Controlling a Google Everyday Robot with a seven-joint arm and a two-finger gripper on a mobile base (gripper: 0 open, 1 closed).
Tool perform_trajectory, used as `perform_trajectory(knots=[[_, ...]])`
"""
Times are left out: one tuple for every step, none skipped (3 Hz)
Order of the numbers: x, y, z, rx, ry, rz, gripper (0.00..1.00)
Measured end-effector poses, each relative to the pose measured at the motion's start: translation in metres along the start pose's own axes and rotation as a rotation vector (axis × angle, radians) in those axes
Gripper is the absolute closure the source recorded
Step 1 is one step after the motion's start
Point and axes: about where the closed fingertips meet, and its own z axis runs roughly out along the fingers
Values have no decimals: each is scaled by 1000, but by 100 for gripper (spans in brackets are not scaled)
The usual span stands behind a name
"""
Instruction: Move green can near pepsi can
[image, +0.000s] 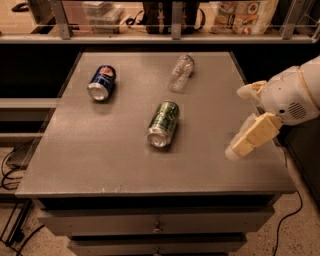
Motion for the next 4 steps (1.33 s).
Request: perform_trajectory(knots=[[-7, -11, 19, 34, -78, 65, 0], [-10, -15, 20, 51, -88, 66, 0], [-11, -14, 21, 45, -92, 72, 0], [-25, -10, 42, 17, -136, 64, 0]])
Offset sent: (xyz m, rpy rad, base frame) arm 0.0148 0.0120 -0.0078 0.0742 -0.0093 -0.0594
